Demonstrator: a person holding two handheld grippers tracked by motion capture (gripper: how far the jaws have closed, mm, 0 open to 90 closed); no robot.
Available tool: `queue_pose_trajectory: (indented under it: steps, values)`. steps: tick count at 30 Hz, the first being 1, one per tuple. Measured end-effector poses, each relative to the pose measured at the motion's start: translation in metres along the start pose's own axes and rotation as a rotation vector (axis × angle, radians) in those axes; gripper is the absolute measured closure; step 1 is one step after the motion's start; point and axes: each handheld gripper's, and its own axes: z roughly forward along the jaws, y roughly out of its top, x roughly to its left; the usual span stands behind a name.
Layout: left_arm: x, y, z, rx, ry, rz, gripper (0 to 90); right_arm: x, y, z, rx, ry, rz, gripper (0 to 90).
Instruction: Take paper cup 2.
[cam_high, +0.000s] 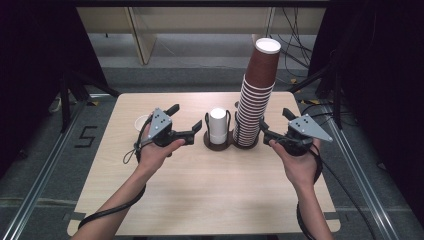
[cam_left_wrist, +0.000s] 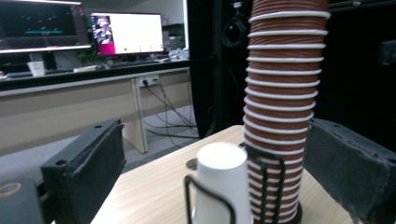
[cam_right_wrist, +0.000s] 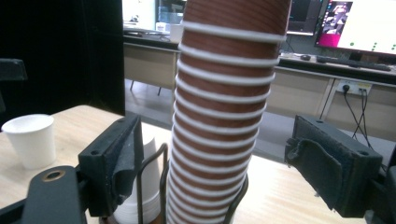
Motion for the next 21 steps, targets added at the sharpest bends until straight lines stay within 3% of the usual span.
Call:
queue_pose_trajectory:
  steps: [7,21]
  values:
    - [-0.011,0.01,0.022,0.002,-0.049,0.023,4.5,-0.005,0.024,0.012,-0.018,-0.013,-0.001,18.3]
    - [-0.023,0.023,0.055,0.011,-0.086,0.046,5.9,-0.006,0.062,0.035,-0.055,-0.026,-0.002,18.1]
